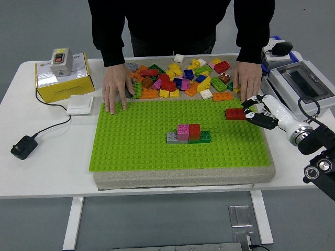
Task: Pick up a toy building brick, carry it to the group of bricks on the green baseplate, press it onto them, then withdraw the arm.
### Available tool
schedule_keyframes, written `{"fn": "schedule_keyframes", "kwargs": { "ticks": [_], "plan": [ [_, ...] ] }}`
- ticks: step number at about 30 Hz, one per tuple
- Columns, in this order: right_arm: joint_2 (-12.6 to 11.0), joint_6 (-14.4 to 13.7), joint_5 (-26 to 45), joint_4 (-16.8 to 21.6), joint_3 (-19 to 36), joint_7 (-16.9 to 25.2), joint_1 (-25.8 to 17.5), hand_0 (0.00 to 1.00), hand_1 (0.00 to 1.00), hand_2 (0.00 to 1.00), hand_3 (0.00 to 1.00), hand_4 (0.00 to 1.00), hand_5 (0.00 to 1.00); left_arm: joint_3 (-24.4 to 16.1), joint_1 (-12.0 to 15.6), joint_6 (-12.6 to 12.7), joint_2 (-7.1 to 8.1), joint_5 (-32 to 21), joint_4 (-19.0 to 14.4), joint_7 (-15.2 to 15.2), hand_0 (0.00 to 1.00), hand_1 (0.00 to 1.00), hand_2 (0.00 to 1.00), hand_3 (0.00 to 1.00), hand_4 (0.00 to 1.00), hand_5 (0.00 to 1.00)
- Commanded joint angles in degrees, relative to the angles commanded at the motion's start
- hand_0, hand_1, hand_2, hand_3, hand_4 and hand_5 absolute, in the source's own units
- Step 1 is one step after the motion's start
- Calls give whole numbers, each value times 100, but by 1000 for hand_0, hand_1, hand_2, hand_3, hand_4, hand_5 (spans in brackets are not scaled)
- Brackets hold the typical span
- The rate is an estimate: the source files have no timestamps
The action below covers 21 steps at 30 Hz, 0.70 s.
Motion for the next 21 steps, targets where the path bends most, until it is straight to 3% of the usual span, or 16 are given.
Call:
{"fn": "schedule_keyframes", "kwargs": {
  "ticks": [5,12,17,18,21],
  "plan": [
    [-73,-209,-122,38,12,-6,-6,179,300,736,685,419,560,-1,6,3,0,-2,0,2,695,694,642,722,203,523],
    [-197,-456,-1013,-29,-699,-522,413,169,294,739,690,422,571,1,-7,4,0,-2,0,-4,695,694,642,723,204,523],
    [-265,-240,-1793,-135,-1202,-920,818,169,294,739,690,422,571,-13,-15,4,15,18,0,-2,695,694,642,723,204,523],
    [-279,-191,-1937,-158,-1293,-966,886,169,299,760,758,511,415,-14,-17,4,17,20,0,-2,695,694,642,722,204,524],
    [-300,-89,-2289,-225,-1572,-1048,1073,169,299,760,758,511,415,-14,-21,2,17,22,0,0,695,694,642,722,204,524]
  ]
}}
